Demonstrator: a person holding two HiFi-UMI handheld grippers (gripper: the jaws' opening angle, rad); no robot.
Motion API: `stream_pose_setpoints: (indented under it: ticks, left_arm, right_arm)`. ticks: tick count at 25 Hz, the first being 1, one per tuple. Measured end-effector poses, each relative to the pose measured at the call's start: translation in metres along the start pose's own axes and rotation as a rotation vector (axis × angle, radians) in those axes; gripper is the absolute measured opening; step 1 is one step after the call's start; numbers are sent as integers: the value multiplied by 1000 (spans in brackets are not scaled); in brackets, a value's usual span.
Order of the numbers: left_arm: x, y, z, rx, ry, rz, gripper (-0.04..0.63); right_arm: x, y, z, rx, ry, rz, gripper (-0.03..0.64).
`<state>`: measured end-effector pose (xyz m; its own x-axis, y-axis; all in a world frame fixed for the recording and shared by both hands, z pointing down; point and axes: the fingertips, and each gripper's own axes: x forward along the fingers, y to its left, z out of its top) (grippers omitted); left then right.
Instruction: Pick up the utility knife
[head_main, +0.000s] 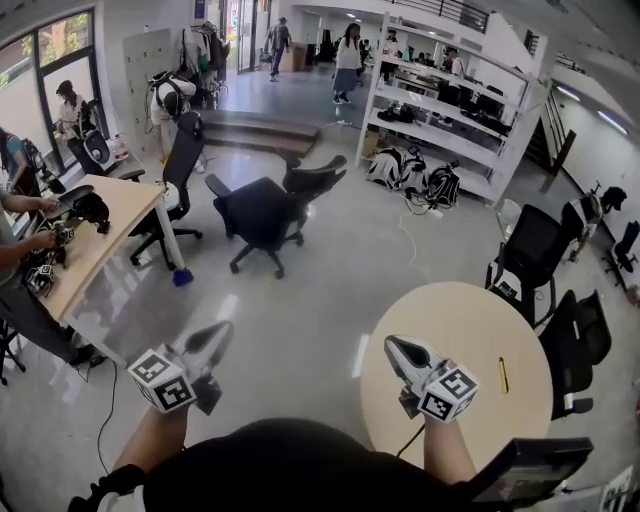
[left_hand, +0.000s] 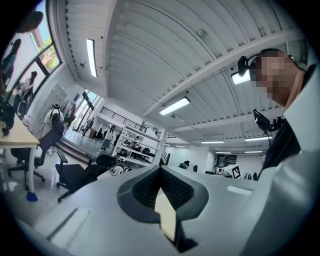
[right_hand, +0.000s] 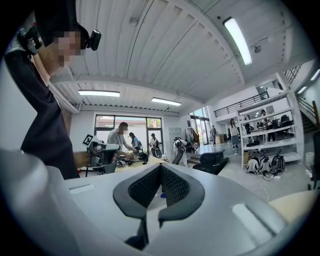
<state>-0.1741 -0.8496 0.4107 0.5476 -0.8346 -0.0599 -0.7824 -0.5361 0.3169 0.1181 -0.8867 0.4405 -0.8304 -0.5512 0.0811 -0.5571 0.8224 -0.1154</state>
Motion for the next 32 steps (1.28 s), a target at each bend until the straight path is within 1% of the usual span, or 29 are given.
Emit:
stream_pose_setpoints:
  ticks: [4,8,10,14,17,21,24,29,32]
  left_arm:
    - [37,29,-2,-22,27,-54,-8]
    - [82,77,14,-20,23,-149,-8]
    - [104,102,25,1,32,-202,-8]
    - [152,151,47,80,77,-304,-8]
    - [194,166,51,120,121,-385,-8]
    - [253,159,45,164,176,-485,-1]
    - [304,134,41,226,206,-543,22]
    - [385,57,20,343,264,-626,70]
    - [433,1,2,414,304,-695,83]
  right_arm:
    - [11,-25,-1,15,5,-76,14]
    - [30,-46,12,12,4,-178,14]
    - [38,-53,19,19,-4,-233,15]
    - [56,-66,31,67,-58,-347,15]
    - [59,-68,27,93,-55,-415,15]
    - [48,-82,15,112,-52,-467,15]
    - [32,-105,10,124,-62,-486,15]
    - [-24,-145,-3,109,-68,-505,17]
    - [-64,-163,-10,105,-86,-531,17]
